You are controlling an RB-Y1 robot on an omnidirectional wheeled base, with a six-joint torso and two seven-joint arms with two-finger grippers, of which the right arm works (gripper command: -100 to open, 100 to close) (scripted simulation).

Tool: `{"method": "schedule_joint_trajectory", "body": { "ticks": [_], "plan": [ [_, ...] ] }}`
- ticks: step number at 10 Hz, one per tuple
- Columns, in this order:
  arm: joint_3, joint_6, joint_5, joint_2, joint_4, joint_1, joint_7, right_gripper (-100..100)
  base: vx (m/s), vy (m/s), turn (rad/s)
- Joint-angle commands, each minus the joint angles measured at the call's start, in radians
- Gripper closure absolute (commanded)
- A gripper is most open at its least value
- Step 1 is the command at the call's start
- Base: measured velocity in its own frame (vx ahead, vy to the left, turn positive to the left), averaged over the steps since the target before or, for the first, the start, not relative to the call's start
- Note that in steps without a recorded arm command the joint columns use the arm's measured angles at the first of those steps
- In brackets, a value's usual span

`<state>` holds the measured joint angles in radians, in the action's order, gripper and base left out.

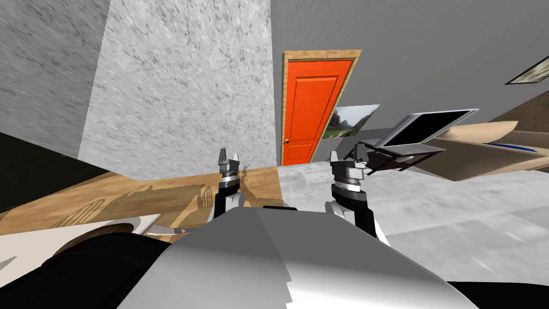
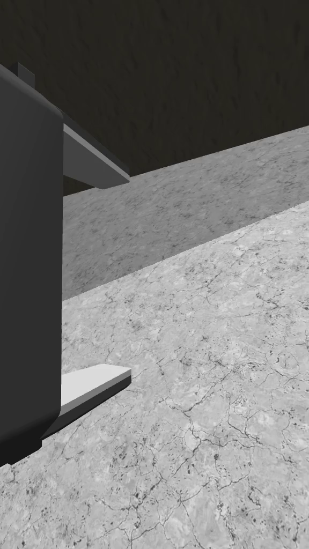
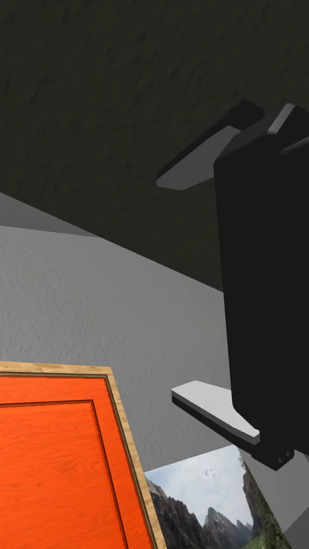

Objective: Pull the door open

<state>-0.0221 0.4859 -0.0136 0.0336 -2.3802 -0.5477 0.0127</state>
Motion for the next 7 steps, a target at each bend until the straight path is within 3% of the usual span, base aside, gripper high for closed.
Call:
{"method": "schedule_joint_trajectory", "body": {
  "ticks": [1,7],
  "plan": [
    [0.007,0.009,-0.019,0.008,0.029,0.007,-0.025,-100,0.096,-0.005,0.087],
    [0.039,0.049,-0.106,0.040,0.157,0.037,-0.140,-100,0.154,-0.013,0.088]
  ]
}}
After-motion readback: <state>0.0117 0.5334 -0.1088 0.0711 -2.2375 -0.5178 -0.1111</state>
